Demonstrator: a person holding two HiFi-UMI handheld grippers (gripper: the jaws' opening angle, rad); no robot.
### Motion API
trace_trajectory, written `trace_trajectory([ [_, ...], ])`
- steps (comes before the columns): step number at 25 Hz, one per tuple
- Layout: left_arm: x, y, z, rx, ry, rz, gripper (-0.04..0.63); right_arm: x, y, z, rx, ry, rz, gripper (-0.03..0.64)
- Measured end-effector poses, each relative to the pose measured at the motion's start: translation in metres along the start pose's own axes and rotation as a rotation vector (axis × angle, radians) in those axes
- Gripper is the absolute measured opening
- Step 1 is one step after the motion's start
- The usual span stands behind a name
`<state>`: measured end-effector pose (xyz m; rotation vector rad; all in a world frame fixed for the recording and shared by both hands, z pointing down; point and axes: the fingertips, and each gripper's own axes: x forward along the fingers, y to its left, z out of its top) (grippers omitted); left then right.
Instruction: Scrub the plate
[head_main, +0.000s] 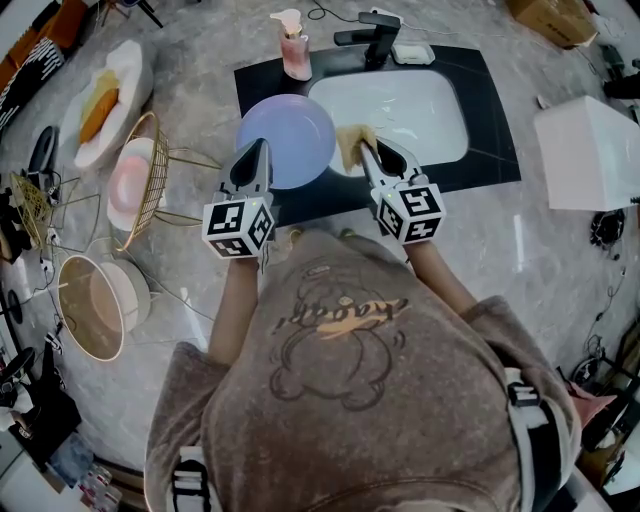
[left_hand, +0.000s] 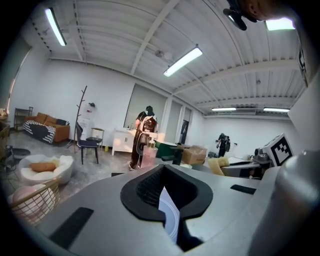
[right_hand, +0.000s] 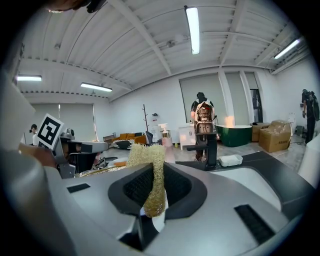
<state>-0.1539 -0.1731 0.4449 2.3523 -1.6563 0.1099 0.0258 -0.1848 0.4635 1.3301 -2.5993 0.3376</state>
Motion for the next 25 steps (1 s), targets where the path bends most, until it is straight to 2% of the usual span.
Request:
trace_trajectory([
  [25,-0.002,0.0,-0.01,-0.013,0.026,0.011,0.018,0.0,0.001,-0.004,-0.017,0.025,0.011,0.051],
])
